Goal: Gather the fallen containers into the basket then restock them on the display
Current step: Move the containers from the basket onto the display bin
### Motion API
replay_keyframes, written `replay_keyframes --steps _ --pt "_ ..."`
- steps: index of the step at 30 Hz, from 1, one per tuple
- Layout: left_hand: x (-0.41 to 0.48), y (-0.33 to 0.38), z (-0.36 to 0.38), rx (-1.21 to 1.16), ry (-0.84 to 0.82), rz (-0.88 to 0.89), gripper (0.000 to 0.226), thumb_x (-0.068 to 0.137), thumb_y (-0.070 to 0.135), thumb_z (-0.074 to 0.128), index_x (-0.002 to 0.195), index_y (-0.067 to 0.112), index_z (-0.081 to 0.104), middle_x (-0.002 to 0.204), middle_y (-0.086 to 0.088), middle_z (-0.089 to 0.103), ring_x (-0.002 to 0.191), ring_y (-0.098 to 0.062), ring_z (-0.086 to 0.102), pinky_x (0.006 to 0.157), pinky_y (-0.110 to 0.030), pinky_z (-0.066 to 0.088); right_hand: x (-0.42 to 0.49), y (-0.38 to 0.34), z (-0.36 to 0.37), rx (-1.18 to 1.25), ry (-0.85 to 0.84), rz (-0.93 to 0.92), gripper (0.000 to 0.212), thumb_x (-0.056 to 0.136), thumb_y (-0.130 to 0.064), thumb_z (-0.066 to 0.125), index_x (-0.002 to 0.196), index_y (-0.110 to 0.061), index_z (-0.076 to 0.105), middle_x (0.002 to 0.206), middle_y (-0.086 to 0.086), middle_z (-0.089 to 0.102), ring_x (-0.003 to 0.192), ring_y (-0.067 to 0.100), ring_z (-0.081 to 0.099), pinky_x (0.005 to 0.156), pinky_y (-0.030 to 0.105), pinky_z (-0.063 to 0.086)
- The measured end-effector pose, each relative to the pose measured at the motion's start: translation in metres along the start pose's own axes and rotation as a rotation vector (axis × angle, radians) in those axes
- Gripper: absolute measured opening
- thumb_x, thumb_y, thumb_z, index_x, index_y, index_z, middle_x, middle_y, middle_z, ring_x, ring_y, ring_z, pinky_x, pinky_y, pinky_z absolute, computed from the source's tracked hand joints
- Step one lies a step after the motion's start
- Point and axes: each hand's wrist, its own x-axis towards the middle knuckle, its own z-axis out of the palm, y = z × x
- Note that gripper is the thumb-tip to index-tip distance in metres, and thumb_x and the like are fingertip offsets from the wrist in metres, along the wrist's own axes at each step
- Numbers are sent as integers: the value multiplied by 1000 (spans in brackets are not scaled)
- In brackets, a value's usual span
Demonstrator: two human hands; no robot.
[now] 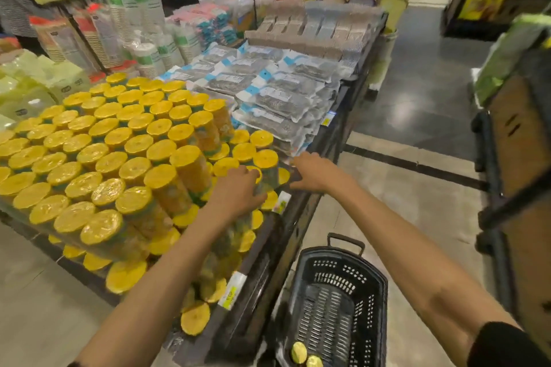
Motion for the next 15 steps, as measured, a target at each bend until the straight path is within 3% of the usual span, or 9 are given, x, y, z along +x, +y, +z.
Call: replay_keyframes --steps 3,7,15 --pt "2 57 9 76 -41 31 56 89 52 57 129 14 50 127 -12 51 120 -34 47 88 -45 46 -53 55 10 -40 4 89 55 87 -45 64 130 -14 50 124 16 48 117 37 48 89 45 49" --pt "-6 144 21 95 -88 58 58 88 56 56 128 14 49 127 -15 51 121 -36 47 93 -49 44 -131 127 25 -39 9 207 59 88 -46 62 136 -15 47 136 14 46 125 35 46 98 44 45" --pt "-35 291 35 -33 -58 23 55 90 49 55 132 13 49 133 -14 48 124 -36 44 98 -51 40 -255 225 40 -50 13 233 63 90 -46 61 144 -20 42 146 10 41 130 30 42 104 45 42"
